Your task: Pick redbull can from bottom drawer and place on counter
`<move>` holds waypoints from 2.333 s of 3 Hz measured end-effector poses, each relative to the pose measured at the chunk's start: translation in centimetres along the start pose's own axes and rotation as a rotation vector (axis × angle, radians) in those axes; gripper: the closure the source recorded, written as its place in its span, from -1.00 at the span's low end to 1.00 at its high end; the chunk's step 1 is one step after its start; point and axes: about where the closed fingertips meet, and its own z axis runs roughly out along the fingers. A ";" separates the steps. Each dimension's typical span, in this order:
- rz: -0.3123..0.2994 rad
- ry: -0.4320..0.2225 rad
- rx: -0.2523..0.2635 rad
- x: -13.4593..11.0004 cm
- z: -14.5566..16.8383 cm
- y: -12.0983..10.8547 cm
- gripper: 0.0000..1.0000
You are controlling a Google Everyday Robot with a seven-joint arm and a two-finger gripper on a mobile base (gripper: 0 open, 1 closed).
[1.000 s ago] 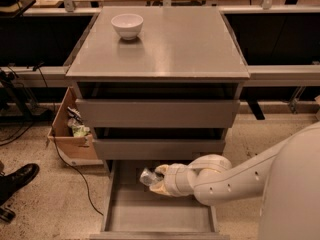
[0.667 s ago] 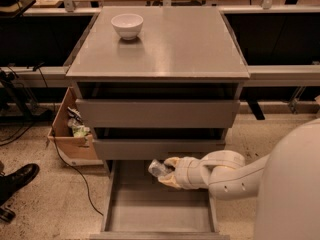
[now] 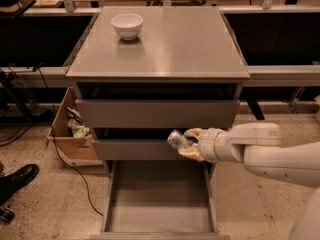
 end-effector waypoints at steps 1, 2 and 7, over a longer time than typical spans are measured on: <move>-0.004 -0.001 -0.001 -0.1 0.0 0.0 1.00; -0.010 -0.012 0.023 -1.9 -0.7 -1.7 1.00; -0.201 0.011 0.333 -16.4 -9.7 -23.9 1.00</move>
Offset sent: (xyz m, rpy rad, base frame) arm 0.0550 0.0114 0.1329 0.0282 -0.1187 -0.0422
